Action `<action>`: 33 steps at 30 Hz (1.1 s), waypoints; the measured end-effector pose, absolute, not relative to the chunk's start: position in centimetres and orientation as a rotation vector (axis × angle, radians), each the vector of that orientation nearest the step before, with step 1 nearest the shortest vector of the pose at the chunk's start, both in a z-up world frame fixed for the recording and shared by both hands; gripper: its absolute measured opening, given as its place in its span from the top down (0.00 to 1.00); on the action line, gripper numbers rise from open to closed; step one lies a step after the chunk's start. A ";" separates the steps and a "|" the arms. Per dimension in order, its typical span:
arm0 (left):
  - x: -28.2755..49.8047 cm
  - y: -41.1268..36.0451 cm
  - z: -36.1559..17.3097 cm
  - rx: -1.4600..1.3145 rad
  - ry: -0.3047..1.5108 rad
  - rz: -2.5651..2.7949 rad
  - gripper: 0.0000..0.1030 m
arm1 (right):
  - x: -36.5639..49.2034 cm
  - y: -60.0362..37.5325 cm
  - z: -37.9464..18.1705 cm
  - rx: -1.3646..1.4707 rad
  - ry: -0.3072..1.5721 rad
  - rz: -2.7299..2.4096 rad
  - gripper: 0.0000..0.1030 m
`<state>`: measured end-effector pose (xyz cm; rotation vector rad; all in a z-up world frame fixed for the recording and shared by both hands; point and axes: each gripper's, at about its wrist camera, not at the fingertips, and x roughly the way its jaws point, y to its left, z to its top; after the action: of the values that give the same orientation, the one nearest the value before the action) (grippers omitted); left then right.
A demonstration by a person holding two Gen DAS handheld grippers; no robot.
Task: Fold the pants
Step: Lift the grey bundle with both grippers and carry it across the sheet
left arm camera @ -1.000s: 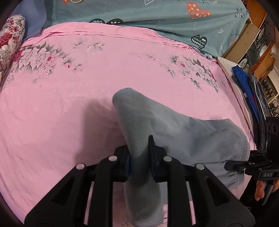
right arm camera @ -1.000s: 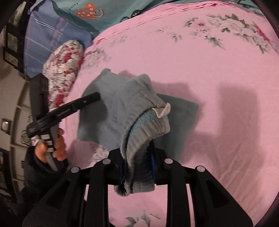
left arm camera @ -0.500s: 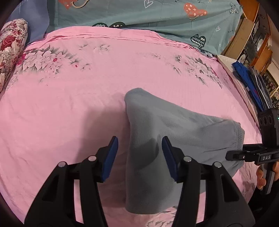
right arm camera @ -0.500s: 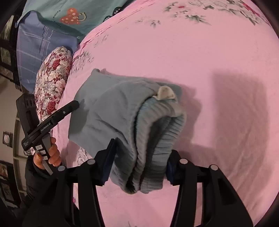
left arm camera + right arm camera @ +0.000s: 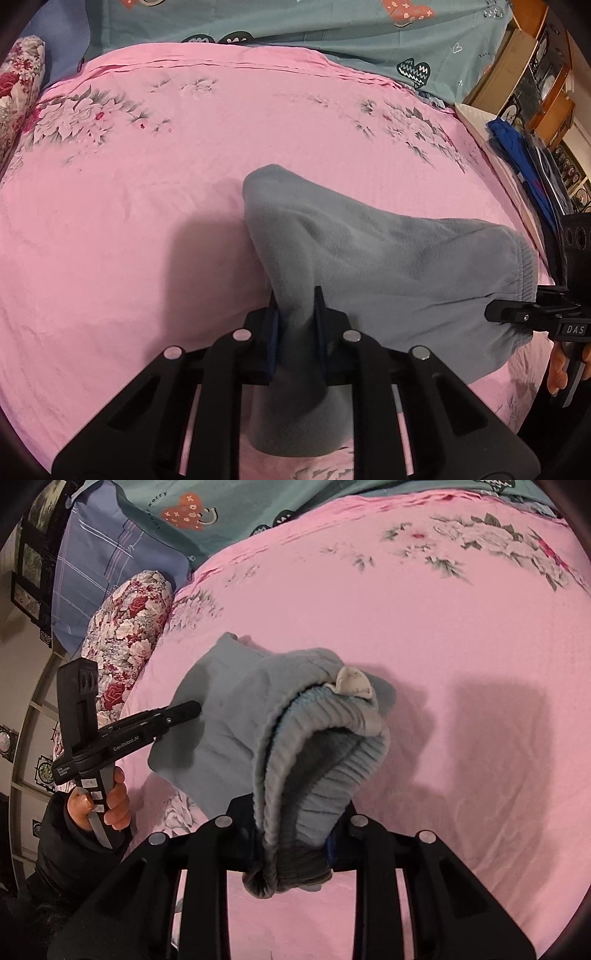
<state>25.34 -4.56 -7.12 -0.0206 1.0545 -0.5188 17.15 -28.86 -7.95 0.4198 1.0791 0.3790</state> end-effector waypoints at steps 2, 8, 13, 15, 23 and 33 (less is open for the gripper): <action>25.6 -4.5 -6.6 -0.045 1.051 -0.515 0.85 | 17.6 -28.9 -6.4 0.404 1.048 0.391 0.74; 26.7 -4.8 -3.7 -0.080 0.996 -0.492 0.85 | 20.1 -28.8 -2.0 0.337 0.986 0.401 0.75; 31.0 -5.3 -0.3 -0.116 0.950 -0.460 0.85 | 24.6 -28.8 1.8 0.277 0.931 0.403 0.75; 33.3 -5.9 0.7 -0.119 0.936 -0.448 0.85 | 27.5 -29.1 2.7 0.274 0.920 0.406 0.75; 36.6 -5.6 -1.6 -0.024 1.006 -0.416 0.85 | 29.2 -28.8 -3.4 0.498 1.111 0.495 0.74; 37.7 -3.8 -4.8 0.064 1.039 -0.392 0.83 | 23.7 -24.4 -11.9 0.620 1.101 0.313 0.62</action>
<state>37.71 -3.76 -4.76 0.0641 1.0392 -0.3924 23.67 -24.37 -11.95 0.6197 1.1007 0.3132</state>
